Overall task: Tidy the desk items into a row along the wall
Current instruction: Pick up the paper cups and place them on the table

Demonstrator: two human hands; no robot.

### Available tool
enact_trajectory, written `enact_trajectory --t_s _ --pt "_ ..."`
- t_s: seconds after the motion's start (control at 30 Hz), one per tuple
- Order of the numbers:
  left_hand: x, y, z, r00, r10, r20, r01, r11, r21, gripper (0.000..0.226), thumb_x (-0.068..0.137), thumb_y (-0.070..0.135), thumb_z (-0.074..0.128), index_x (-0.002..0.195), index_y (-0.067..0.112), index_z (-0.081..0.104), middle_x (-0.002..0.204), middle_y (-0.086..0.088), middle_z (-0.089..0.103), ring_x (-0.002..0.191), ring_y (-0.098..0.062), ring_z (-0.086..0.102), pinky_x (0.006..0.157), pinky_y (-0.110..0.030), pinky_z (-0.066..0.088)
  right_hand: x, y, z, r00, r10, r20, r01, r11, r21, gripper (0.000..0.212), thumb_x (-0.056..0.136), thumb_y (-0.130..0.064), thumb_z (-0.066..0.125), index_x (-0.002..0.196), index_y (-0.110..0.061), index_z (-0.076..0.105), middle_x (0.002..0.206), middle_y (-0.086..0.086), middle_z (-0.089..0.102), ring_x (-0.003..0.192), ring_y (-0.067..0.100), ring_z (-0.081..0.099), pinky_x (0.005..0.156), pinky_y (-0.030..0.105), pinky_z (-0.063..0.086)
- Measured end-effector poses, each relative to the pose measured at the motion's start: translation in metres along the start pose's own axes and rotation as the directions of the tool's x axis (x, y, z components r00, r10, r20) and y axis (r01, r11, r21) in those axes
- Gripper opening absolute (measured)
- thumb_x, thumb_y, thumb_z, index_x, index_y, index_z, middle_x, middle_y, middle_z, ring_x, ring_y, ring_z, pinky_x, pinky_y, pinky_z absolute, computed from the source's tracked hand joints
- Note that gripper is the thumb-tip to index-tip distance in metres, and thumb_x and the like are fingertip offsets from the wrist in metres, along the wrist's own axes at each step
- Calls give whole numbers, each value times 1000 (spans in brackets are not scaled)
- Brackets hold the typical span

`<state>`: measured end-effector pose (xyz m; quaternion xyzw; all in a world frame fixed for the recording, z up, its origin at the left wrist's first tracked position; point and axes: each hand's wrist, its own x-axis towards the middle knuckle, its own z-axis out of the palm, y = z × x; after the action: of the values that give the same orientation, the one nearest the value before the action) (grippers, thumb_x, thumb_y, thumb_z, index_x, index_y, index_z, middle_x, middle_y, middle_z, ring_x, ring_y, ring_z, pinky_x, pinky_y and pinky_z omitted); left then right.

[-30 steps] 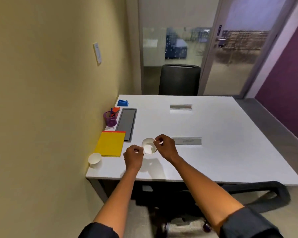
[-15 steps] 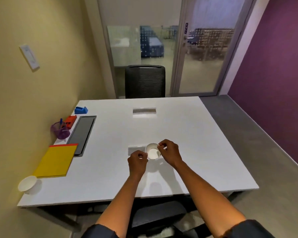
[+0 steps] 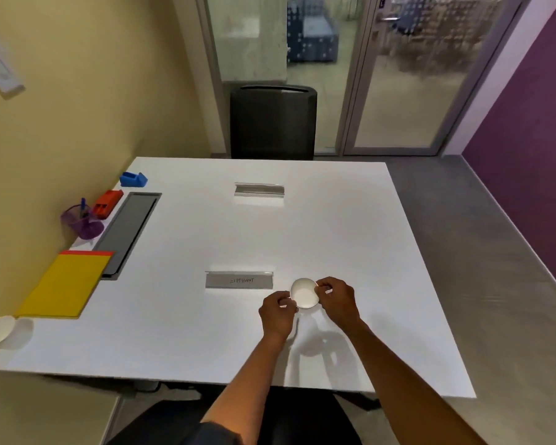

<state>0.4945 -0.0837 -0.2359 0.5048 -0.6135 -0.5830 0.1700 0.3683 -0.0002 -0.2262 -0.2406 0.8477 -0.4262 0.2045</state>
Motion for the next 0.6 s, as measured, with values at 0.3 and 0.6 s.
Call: enact_trajectory --t_s 0.3,0.6 --pt "46 8 33 996 -87 -25 88 996 31 24 64 11 62 86 17 72 81 -6 72 81 -27 69 73 -31 56 54 29 19 998 52 44 -50 998 -29 19 90 -11 58 105 -8 69 101 10 69 89 23 65 85 42 55" --pt "77 1 43 993 -95 -73 100 992 76 27 65 14 65 91 13 72 85 -7 72 81 -27 70 79 -40 57 83 35 34 995 82 60 -81 996 -29 21 91 -11 57 108 -6 68 105 10 70 94 25 65 89 38 53"
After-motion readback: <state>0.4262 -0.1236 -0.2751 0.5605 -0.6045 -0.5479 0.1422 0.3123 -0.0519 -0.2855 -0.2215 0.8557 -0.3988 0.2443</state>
